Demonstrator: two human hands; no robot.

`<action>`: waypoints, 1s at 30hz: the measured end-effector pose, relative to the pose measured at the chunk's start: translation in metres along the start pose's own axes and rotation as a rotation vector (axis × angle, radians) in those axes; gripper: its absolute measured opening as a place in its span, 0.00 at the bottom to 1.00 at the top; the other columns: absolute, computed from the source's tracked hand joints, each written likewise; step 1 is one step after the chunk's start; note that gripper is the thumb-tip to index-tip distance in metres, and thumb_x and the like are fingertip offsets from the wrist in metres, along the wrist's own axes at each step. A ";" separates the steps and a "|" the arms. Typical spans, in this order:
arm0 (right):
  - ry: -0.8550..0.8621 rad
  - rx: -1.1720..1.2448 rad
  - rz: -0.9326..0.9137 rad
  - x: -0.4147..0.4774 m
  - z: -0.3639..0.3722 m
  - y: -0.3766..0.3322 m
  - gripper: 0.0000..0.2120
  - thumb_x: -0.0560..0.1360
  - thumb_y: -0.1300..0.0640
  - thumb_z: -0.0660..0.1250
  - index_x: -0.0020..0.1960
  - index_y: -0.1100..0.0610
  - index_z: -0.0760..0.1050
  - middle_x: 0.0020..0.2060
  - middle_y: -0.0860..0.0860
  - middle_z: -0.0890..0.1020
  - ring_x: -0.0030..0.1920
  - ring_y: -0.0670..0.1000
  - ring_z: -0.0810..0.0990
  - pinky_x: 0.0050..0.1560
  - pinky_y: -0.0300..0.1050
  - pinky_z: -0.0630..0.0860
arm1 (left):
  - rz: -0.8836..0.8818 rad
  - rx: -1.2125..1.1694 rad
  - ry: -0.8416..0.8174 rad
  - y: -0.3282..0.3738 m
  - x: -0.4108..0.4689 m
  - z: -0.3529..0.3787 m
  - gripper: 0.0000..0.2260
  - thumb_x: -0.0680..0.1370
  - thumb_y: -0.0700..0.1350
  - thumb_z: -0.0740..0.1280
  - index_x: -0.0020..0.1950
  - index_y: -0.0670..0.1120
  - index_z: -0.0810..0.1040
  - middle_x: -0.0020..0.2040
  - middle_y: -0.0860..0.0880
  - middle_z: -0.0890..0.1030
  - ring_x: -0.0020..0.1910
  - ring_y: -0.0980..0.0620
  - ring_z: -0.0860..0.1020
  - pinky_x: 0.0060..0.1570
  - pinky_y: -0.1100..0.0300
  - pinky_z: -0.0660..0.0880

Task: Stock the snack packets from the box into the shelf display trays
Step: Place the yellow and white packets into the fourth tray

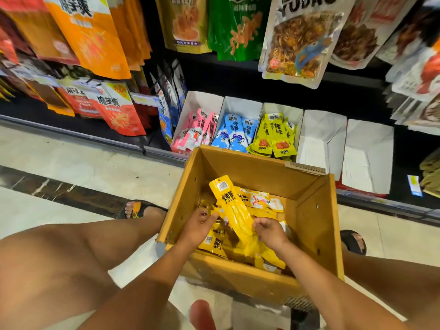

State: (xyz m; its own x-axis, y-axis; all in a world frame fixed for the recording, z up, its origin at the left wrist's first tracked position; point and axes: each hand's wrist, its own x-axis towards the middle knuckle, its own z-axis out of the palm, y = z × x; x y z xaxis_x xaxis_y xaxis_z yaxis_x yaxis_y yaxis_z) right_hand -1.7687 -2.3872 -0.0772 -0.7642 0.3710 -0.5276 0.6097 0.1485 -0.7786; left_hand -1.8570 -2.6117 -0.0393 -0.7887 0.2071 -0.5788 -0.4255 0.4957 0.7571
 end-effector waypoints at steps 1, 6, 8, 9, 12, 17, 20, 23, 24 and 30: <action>-0.008 0.061 0.018 -0.004 0.003 -0.006 0.09 0.81 0.63 0.65 0.45 0.54 0.81 0.34 0.45 0.79 0.34 0.45 0.74 0.33 0.36 0.71 | -0.032 -0.083 -0.072 0.007 -0.003 0.001 0.16 0.80 0.57 0.69 0.64 0.50 0.76 0.61 0.50 0.82 0.57 0.51 0.81 0.54 0.55 0.76; -0.128 0.216 0.045 -0.025 0.026 -0.033 0.06 0.81 0.62 0.65 0.53 0.55 0.80 0.36 0.48 0.80 0.31 0.44 0.75 0.29 0.32 0.72 | -0.065 -0.293 -0.214 0.014 -0.011 0.009 0.11 0.81 0.53 0.70 0.60 0.50 0.81 0.54 0.52 0.87 0.53 0.51 0.85 0.61 0.47 0.80; -0.170 0.199 0.060 -0.026 0.036 -0.034 0.06 0.81 0.61 0.66 0.54 0.54 0.80 0.38 0.48 0.81 0.32 0.44 0.76 0.30 0.32 0.73 | -0.058 -0.350 -0.191 0.010 -0.008 0.011 0.11 0.81 0.50 0.71 0.61 0.49 0.82 0.55 0.49 0.87 0.54 0.48 0.86 0.60 0.42 0.80; -0.176 0.182 0.069 -0.025 0.039 -0.034 0.06 0.81 0.61 0.66 0.54 0.53 0.80 0.39 0.48 0.82 0.32 0.44 0.76 0.31 0.32 0.73 | -0.058 -0.368 -0.165 0.010 -0.007 0.011 0.10 0.81 0.48 0.71 0.61 0.48 0.82 0.55 0.48 0.87 0.54 0.47 0.86 0.60 0.41 0.80; -0.195 0.131 0.092 -0.014 0.039 -0.028 0.07 0.81 0.60 0.66 0.56 0.54 0.80 0.44 0.50 0.83 0.33 0.44 0.78 0.31 0.36 0.72 | -0.062 -0.379 -0.100 0.007 -0.003 0.013 0.05 0.82 0.44 0.70 0.57 0.49 0.82 0.52 0.49 0.88 0.52 0.47 0.86 0.57 0.42 0.81; -0.069 -0.006 0.179 0.013 0.015 0.014 0.07 0.80 0.66 0.65 0.54 0.58 0.79 0.54 0.55 0.82 0.42 0.51 0.80 0.35 0.35 0.73 | -0.076 -0.351 -0.032 0.001 0.004 0.014 0.05 0.82 0.42 0.69 0.53 0.51 0.82 0.50 0.54 0.86 0.51 0.52 0.85 0.54 0.52 0.80; -0.085 -0.405 0.196 0.026 -0.004 0.048 0.15 0.79 0.60 0.65 0.65 0.53 0.77 0.66 0.54 0.78 0.64 0.55 0.78 0.55 0.40 0.73 | -0.078 -0.323 -0.013 0.000 0.010 0.017 0.05 0.83 0.42 0.68 0.53 0.52 0.81 0.48 0.56 0.85 0.47 0.57 0.83 0.44 0.59 0.78; -0.133 -0.663 0.217 0.031 -0.013 0.065 0.27 0.78 0.60 0.62 0.76 0.52 0.66 0.73 0.55 0.71 0.71 0.58 0.72 0.65 0.48 0.73 | -0.095 -0.262 -0.002 -0.002 0.014 0.020 0.05 0.83 0.43 0.67 0.56 0.51 0.80 0.47 0.57 0.84 0.44 0.61 0.80 0.38 0.62 0.73; -0.145 -0.677 0.232 0.033 -0.012 0.067 0.29 0.78 0.61 0.61 0.78 0.53 0.63 0.74 0.56 0.70 0.72 0.58 0.70 0.66 0.49 0.73 | -0.098 -0.246 -0.005 -0.003 0.014 0.020 0.05 0.83 0.44 0.67 0.58 0.51 0.80 0.49 0.55 0.84 0.45 0.61 0.80 0.38 0.62 0.74; -0.222 -0.739 0.269 0.042 0.002 0.074 0.32 0.78 0.60 0.61 0.80 0.55 0.54 0.74 0.59 0.66 0.71 0.61 0.70 0.64 0.50 0.72 | -0.097 -0.230 -0.030 -0.009 0.016 0.020 0.08 0.83 0.45 0.68 0.60 0.52 0.82 0.56 0.52 0.86 0.53 0.56 0.84 0.53 0.55 0.80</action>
State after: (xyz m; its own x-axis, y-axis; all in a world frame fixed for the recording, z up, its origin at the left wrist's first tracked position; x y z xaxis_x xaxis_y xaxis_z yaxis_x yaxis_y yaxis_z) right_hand -1.7560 -2.3628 -0.1574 -0.5482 0.3016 -0.7800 0.7005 0.6751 -0.2313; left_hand -1.8569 -2.5960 -0.0610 -0.7271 0.1941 -0.6585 -0.5913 0.3103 0.7444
